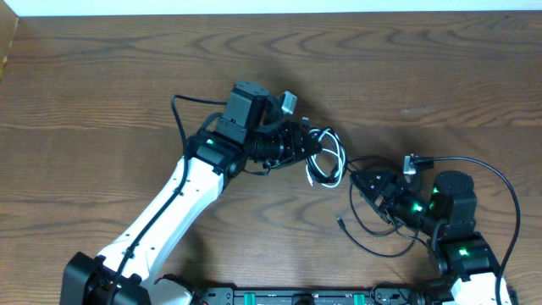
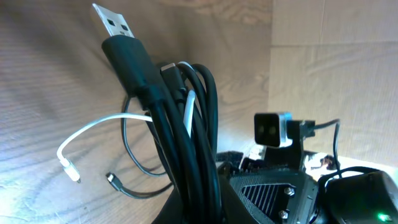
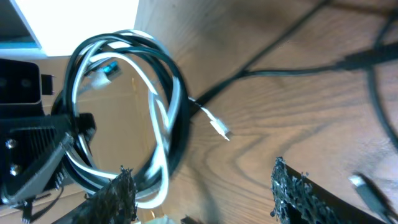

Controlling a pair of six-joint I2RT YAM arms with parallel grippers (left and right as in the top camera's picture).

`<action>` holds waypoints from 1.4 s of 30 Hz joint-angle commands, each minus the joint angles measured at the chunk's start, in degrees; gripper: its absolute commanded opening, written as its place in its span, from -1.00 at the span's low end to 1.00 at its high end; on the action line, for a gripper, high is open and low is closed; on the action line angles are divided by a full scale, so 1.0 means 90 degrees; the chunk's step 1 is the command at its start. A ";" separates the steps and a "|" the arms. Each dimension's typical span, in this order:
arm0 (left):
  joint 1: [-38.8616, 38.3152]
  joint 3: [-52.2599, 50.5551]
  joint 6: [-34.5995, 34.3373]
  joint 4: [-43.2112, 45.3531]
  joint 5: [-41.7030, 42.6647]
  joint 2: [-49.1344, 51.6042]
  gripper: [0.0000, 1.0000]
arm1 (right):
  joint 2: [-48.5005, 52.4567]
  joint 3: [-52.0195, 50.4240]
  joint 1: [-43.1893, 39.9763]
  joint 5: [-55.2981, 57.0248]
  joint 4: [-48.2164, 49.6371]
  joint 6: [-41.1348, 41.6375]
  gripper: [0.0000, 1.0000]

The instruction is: Untangle cables

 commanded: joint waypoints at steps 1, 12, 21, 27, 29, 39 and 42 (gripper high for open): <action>-0.0153 0.0061 -0.0053 0.0061 0.0032 -0.0114 -0.84 | 0.0068 -0.0012 0.0323 0.0593 0.0114 0.0253 0.35; -0.0389 0.0061 0.0024 0.0073 0.0036 -0.0114 -0.83 | 0.0702 -0.0012 0.0984 0.1630 0.0138 0.0369 -0.93; -0.0386 0.0061 0.0906 -0.0265 0.0002 -0.0114 -0.40 | 0.0867 -0.0012 0.0957 0.1736 0.0595 -0.0500 -0.98; -0.0386 0.0061 0.0906 -0.0265 -0.0321 -0.0114 -0.60 | 0.0816 -0.0010 0.0954 0.1758 0.0668 -0.0789 -0.98; -0.0384 0.0061 0.0906 -0.0284 -0.0481 -0.0114 -0.60 | 0.0816 -0.0010 0.0933 0.1807 0.0561 -0.0918 -0.98; -0.0381 0.0061 0.0911 -0.0760 -0.1819 -0.0114 -0.32 | 0.0816 -0.0010 0.0894 0.1897 -0.0109 -0.1217 -0.95; -0.0381 0.0061 0.0903 -0.1455 -0.2900 -0.0112 -0.13 | 0.0816 -0.0010 0.0894 0.1897 -0.0304 -0.1265 -0.84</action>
